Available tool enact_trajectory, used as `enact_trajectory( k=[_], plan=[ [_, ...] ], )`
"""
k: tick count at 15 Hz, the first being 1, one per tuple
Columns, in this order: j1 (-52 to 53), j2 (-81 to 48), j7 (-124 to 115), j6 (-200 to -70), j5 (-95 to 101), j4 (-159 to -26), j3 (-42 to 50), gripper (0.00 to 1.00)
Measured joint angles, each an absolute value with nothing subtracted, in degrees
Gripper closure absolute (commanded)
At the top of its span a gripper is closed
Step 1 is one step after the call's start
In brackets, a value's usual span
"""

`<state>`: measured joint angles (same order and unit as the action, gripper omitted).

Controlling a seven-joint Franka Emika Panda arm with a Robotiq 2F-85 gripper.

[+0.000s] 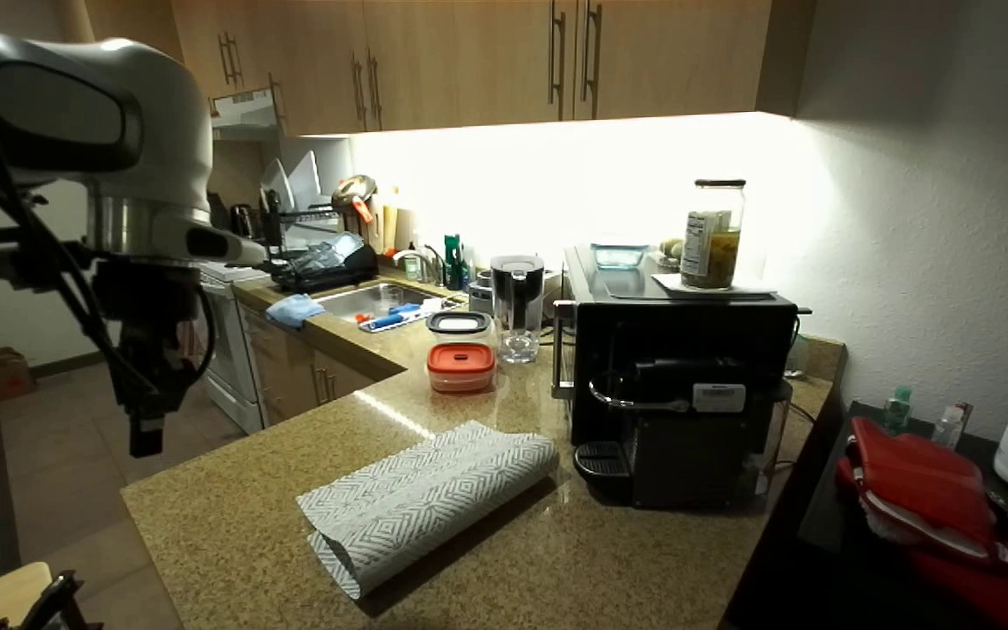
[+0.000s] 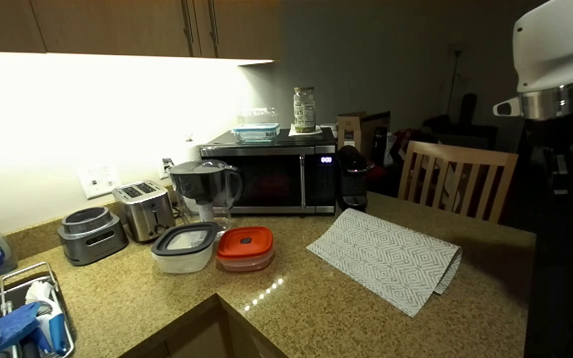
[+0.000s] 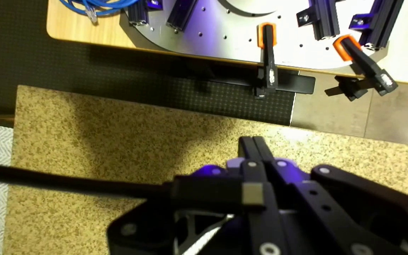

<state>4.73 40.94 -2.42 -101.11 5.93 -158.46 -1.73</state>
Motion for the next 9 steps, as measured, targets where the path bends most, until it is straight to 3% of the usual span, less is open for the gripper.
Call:
enact_trajectory(
  k=[4, 5, 7, 9],
  plan=[
    [4.73, 44.58, -2.42, -99.75, 6.33, -158.57, -2.22, 0.43],
    [4.74, 44.98, -2.42, -99.90, 6.34, -158.63, -2.38, 0.61],
    [4.73, 45.15, -2.42, -99.90, 6.32, -158.56, -2.41, 0.48],
    [4.73, 45.14, -2.42, -99.90, 6.32, -158.56, -2.41, 0.43]
  ],
)
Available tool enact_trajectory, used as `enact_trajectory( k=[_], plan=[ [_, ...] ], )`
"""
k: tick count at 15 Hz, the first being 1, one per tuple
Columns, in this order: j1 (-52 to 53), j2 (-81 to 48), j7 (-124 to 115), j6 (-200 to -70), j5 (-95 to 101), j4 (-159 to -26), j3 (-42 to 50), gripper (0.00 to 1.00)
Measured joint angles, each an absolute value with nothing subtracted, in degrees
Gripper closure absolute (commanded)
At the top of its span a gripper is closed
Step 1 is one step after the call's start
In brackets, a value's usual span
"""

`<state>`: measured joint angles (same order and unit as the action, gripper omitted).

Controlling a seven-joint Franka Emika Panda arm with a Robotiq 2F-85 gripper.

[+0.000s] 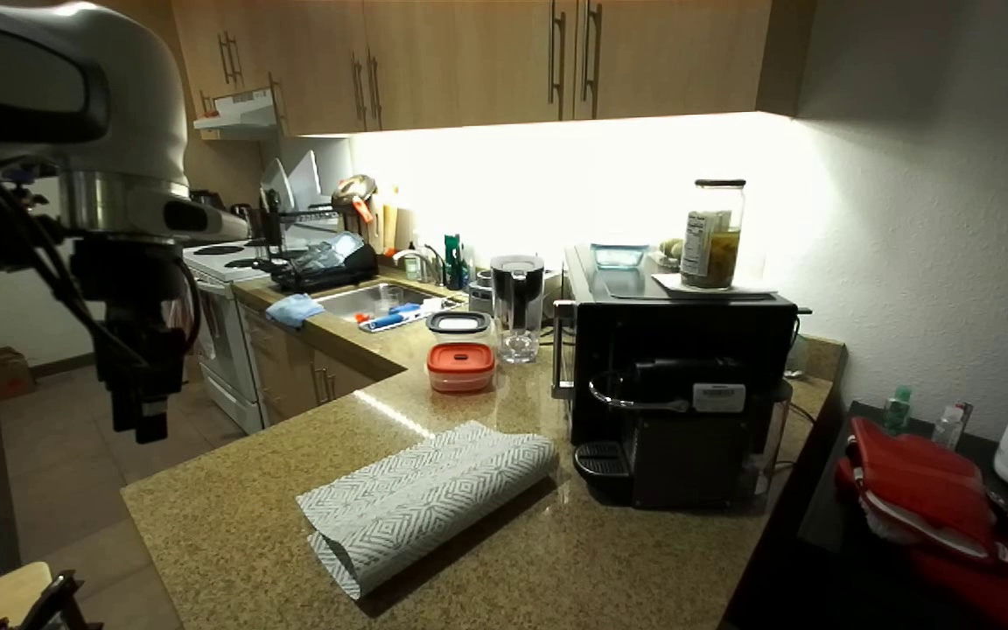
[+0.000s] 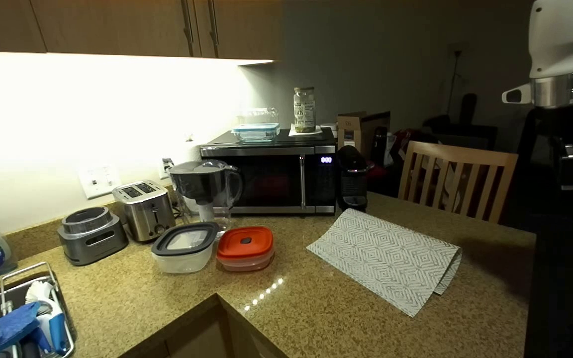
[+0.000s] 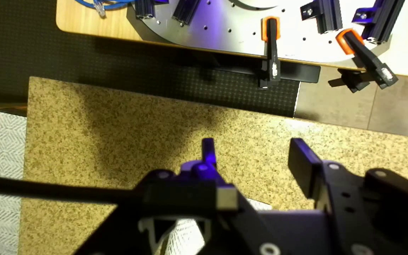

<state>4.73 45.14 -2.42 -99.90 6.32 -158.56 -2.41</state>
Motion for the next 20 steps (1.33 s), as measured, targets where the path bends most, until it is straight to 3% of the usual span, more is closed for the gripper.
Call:
enact_trajectory(
  k=[8, 9, 10, 13, 20],
  plan=[
    [4.73, 45.14, -2.42, -99.90, 6.32, -158.56, -2.41, 0.43],
    [4.73, 45.14, -2.42, -99.90, 6.32, -158.56, -2.41, 0.18],
    [4.73, 45.14, -2.42, -99.90, 6.32, -158.56, -2.41, 0.17],
    [4.57, 44.42, -3.12, -100.25, 6.32, -158.69, -2.45, 0.02],
    [0.69, 35.38, -14.64, -111.35, 5.84, -159.15, -3.29, 0.00]
  ],
)
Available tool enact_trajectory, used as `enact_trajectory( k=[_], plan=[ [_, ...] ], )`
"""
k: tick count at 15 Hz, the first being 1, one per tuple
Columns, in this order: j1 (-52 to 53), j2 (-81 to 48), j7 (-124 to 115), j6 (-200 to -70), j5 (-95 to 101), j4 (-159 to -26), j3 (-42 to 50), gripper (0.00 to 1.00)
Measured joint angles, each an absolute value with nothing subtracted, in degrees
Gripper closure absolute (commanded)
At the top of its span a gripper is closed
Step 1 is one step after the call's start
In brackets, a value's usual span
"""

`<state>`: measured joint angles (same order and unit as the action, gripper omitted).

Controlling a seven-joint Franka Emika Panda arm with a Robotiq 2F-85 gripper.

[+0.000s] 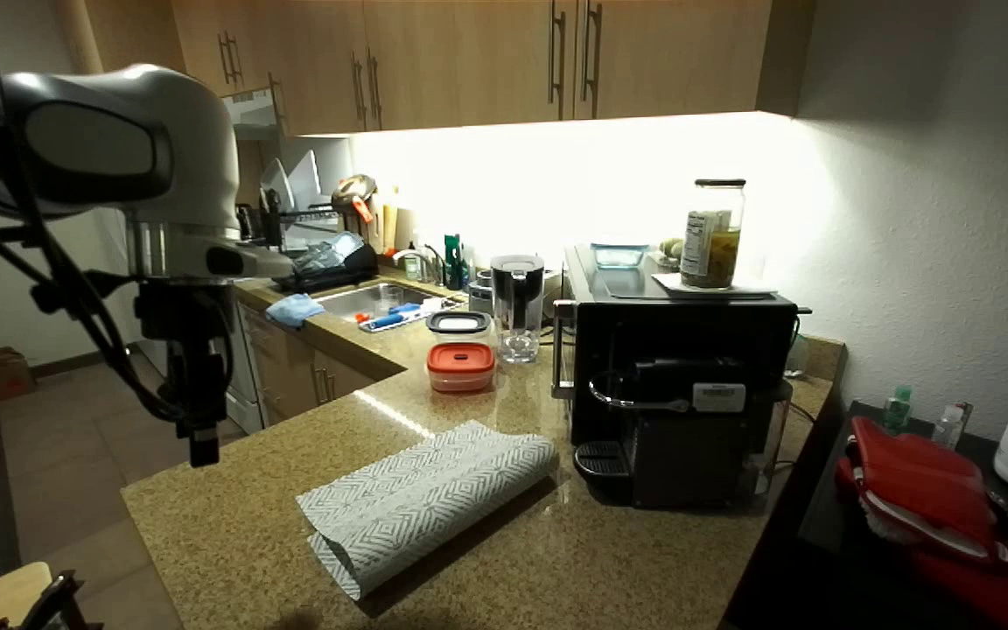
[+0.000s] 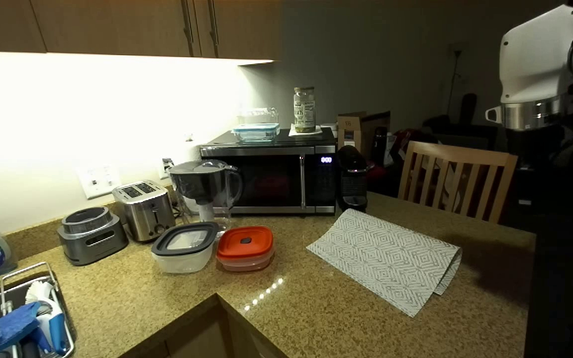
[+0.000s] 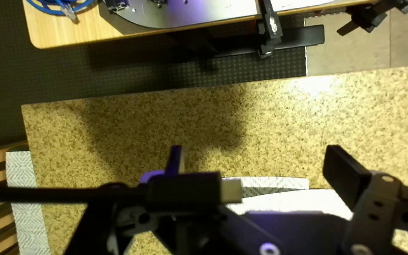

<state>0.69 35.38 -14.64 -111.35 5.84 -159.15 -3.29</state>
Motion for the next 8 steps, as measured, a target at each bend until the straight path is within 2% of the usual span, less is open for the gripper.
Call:
enact_trajectory(
  k=[8],
  plan=[
    [-1.87, 27.74, -29.50, -120.31, 4.54, -159.12, -4.89, 0.00]
  ],
)
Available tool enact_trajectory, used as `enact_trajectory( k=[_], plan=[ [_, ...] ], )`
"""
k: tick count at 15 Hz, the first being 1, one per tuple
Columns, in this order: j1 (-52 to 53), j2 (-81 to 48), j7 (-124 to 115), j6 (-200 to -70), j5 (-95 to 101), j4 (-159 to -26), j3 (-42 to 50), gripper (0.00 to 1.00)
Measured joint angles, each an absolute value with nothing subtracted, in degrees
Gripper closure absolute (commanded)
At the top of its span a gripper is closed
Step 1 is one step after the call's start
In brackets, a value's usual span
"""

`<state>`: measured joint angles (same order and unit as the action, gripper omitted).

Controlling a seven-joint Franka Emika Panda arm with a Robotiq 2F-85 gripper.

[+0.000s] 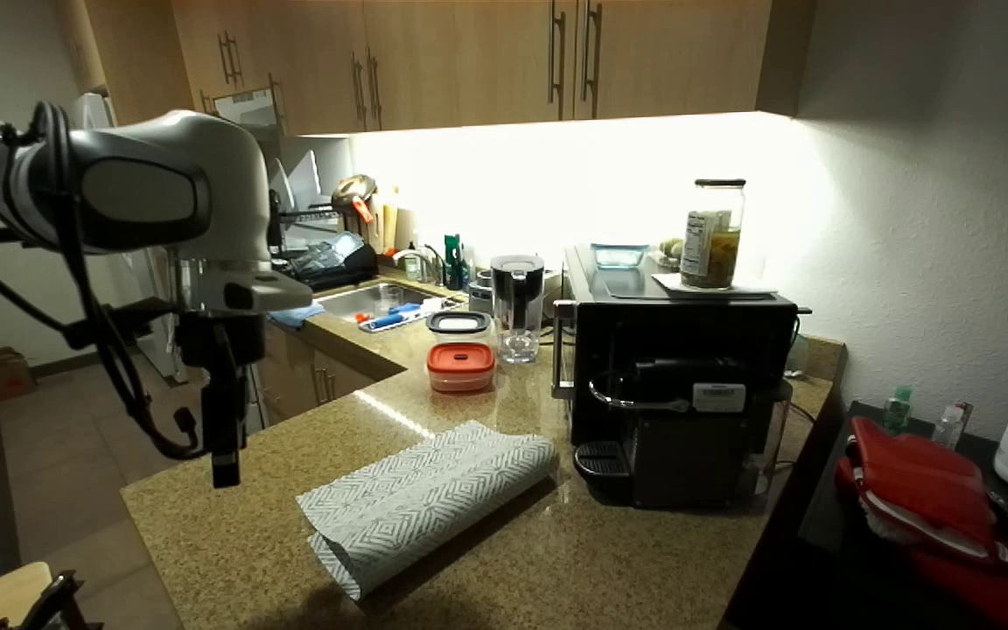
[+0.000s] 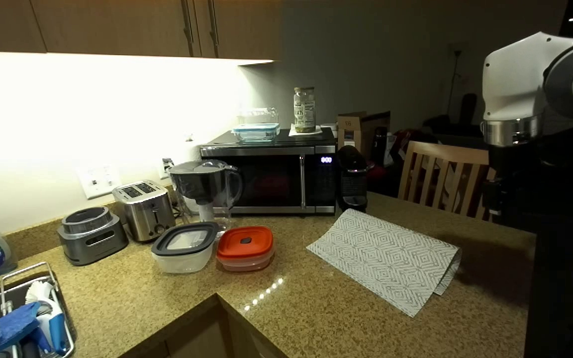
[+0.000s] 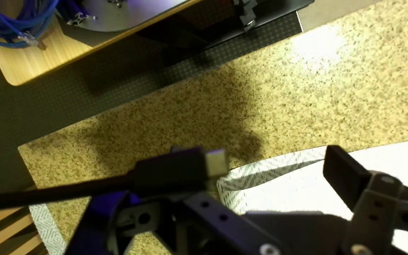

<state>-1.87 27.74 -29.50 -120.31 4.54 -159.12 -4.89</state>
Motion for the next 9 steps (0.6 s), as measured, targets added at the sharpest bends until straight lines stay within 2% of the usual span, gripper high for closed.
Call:
enact_trajectory(
  k=[9],
  plan=[
    [-5.21, 19.58, -41.38, -131.44, 4.57, -159.11, -5.55, 0.00]
  ],
)
